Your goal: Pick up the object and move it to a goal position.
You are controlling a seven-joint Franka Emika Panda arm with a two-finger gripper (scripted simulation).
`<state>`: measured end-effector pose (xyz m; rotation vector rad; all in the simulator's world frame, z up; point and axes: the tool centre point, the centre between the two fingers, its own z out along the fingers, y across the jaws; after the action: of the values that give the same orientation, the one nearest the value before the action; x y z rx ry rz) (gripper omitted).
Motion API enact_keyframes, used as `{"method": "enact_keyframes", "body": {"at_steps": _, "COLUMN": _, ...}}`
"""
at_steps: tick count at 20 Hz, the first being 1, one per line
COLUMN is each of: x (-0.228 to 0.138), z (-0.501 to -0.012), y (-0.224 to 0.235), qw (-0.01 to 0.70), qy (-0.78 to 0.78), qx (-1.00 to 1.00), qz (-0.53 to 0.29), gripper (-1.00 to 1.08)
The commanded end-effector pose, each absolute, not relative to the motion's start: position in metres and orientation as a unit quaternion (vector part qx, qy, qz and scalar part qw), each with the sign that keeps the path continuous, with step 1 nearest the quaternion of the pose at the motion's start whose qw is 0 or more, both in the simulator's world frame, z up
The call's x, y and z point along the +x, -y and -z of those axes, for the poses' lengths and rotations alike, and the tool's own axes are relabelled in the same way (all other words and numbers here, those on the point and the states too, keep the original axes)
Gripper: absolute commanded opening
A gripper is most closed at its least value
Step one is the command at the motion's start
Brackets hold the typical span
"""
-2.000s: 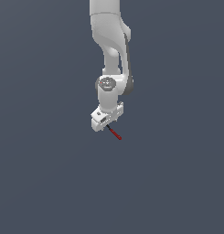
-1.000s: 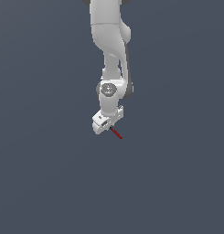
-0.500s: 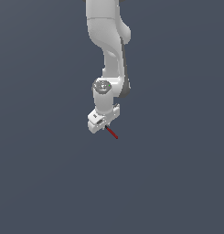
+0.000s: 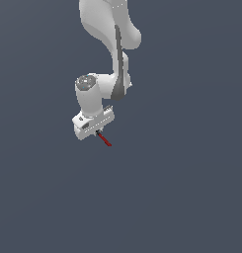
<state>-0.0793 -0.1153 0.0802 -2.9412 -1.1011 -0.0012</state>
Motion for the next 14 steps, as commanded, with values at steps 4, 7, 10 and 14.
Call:
{"method": "enact_keyframes", "body": {"at_steps": 4, "x": -0.072, "z": -0.116, "y": 0.167, "qw": 0.001, "qy": 0.350, "qx": -0.937, "qz": 0.001, "gripper": -1.00}}
{"method": "enact_keyframes", "body": {"at_steps": 7, "x": -0.068, "z": -0.131, "y": 0.189, "qw": 0.001, "qy": 0.350, "qx": -0.937, "qz": 0.001, "gripper": -1.00}}
{"method": "enact_keyframes", "body": {"at_steps": 10, "x": -0.064, "z": -0.142, "y": 0.205, "qw": 0.001, "qy": 0.350, "qx": -0.937, "qz": 0.000, "gripper": -1.00}}
{"method": "enact_keyframes", "body": {"at_steps": 14, "x": -0.061, "z": -0.151, "y": 0.218, "qw": 0.000, "qy": 0.349, "qx": -0.937, "qz": 0.000, "gripper": -1.00}}
